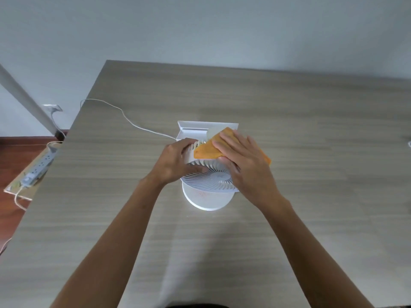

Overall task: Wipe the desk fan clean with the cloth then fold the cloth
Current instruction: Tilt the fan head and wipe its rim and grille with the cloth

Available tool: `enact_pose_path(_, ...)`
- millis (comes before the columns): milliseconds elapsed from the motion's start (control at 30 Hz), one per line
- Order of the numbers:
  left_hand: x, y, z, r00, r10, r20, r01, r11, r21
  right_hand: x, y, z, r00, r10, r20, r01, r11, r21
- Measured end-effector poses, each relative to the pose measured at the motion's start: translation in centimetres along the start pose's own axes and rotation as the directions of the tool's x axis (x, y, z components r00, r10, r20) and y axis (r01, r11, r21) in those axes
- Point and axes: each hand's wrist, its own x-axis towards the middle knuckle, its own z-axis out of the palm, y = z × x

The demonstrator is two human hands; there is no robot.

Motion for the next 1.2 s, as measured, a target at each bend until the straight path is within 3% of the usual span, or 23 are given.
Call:
enact_pose_path(67, -0.1, -0.2, 0.1, 1.000, -0.024, -0.010, 0.024, 1.000, -0.016, -1.7, 0.7, -0.2, 0.986, 0.146, -0.086, -0.126, 0.972, 0.199)
enact_pose_path(133, -0.1, -0.4, 0.3, 0.999, -0.032, -0.030, 0.032, 0.999, -0.017, -3.3, 0.7, 0.1, 0.931, 0.342, -0.128, -0.265, 0.874, 0.407)
enact_pose_path(233, 0.0, -0.4, 0.5, 0.998, -0.040, -0.041, 0.040, 0.999, -0.003, -4.5, 0.1, 1.0, 0.796, 0.585, -0.155, -0.388, 0.690, 0.611)
enact_pose_path(333, 0.1, -0.3, 0.3, 0.999, -0.040, -0.034, 0.040, 0.999, -0.005, -5.1, -0.2, 2.1, 0.650, 0.749, -0.126, -0.395, 0.475, 0.786)
enact_pose_path(367, 0.1, -0.3, 0.2, 0.999, -0.038, -0.036, 0.038, 0.999, -0.002, -5.5, 0.1, 2.5, 0.587, 0.807, -0.072, -0.406, 0.370, 0.836)
enact_pose_path(433, 0.3, -0.1, 0.3, 0.998, -0.045, -0.041, 0.045, 0.999, 0.010, -5.9, 0.8, 3.2, 0.371, 0.919, 0.136, -0.503, 0.075, 0.861)
enact_pose_path(467, 0.4, 0.1, 0.3, 0.998, -0.046, -0.040, 0.047, 0.999, 0.020, -6.2, 1.2, 3.4, 0.255, 0.939, 0.232, -0.552, -0.056, 0.832)
enact_pose_path(500, 0.5, 0.2, 0.3, 0.998, -0.044, -0.038, 0.045, 0.998, 0.031, -6.4, 1.6, 3.6, 0.185, 0.930, 0.319, -0.569, -0.163, 0.806)
enact_pose_path(533, 0.6, 0.2, 0.3, 0.998, -0.044, -0.038, 0.046, 0.998, 0.041, -6.7, 1.9, 3.9, 0.170, 0.895, 0.412, -0.546, -0.263, 0.796)
enact_pose_path(633, 0.7, 0.2, 0.2, 0.999, -0.039, -0.035, 0.040, 0.999, 0.029, -7.6, 2.9, 5.7, 0.331, 0.712, 0.620, -0.310, -0.538, 0.784)
enact_pose_path(700, 0.6, 0.3, 0.3, 0.999, -0.019, -0.034, 0.020, 0.999, 0.030, -8.1, 2.6, 7.0, 0.360, 0.596, 0.718, -0.259, -0.675, 0.691)
enact_pose_path(833, 0.4, 0.2, 0.3, 0.999, -0.011, -0.043, 0.012, 1.000, 0.009, -8.3, 1.9, 8.8, 0.313, 0.548, 0.775, -0.276, -0.729, 0.627)
enact_pose_path(1000, 0.2, 0.2, 0.2, 0.998, 0.007, -0.059, -0.007, 1.000, -0.002, -8.1, 2.8, 7.8, 0.217, 0.609, 0.763, -0.261, -0.717, 0.646)
enact_pose_path(1100, 0.4, 0.2, 0.4, 0.998, 0.015, -0.058, -0.016, 1.000, -0.013, -7.7, 2.5, 6.0, 0.196, 0.727, 0.658, -0.291, -0.598, 0.747)
enact_pose_path(1200, 0.5, 0.2, 0.4, 0.997, 0.023, -0.073, -0.023, 1.000, -0.004, -6.5, 1.6, 3.5, 0.270, 0.850, 0.452, -0.414, -0.322, 0.852)
